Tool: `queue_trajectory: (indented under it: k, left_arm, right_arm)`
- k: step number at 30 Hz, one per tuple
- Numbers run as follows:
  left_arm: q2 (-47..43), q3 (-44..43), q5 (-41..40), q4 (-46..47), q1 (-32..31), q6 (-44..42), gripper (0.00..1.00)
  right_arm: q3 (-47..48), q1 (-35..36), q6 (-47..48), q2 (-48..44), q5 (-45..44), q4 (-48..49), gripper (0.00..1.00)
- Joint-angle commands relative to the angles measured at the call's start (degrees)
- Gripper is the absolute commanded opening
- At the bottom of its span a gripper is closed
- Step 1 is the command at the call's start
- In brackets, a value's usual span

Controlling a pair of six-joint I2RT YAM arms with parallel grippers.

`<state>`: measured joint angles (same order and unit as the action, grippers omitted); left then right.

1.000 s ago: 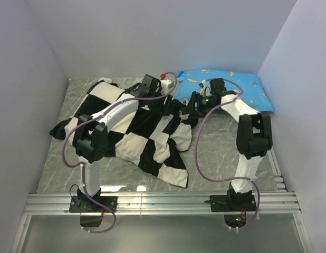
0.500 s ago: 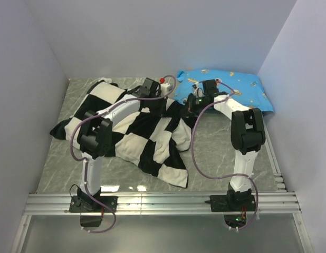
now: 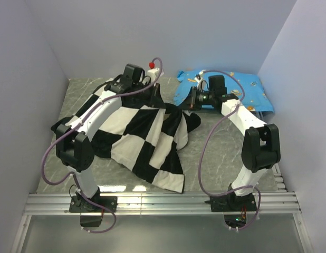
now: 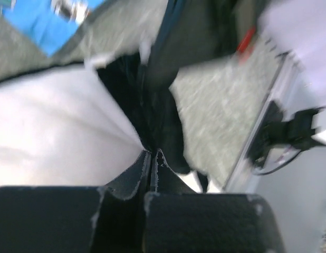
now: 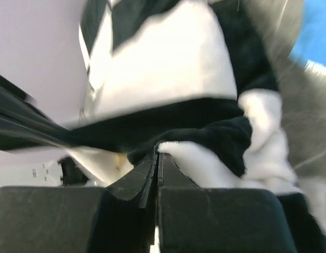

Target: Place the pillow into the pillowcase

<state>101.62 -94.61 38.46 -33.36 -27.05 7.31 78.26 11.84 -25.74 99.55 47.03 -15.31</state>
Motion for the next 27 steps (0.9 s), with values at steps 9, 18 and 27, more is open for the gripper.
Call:
queue_trajectory:
  k: [9,18,27]
  left_arm:
    - [5.0,-9.2,12.8,5.2,-1.8,11.3,0.0]
    - [-0.1,8.8,17.1,2.9,-7.0,3.1,0.0]
    - [0.8,13.5,11.9,2.8,-5.3,-3.2,0.38]
  right_arm:
    - [-5.6,5.9,-3.9,-1.6,-2.8,7.5,0.0]
    - [-5.1,-0.4,-18.8,0.0,-14.6,22.2,0.0]
    - [4.8,-5.4,14.9,-0.1,-7.0,-20.1,0.5]
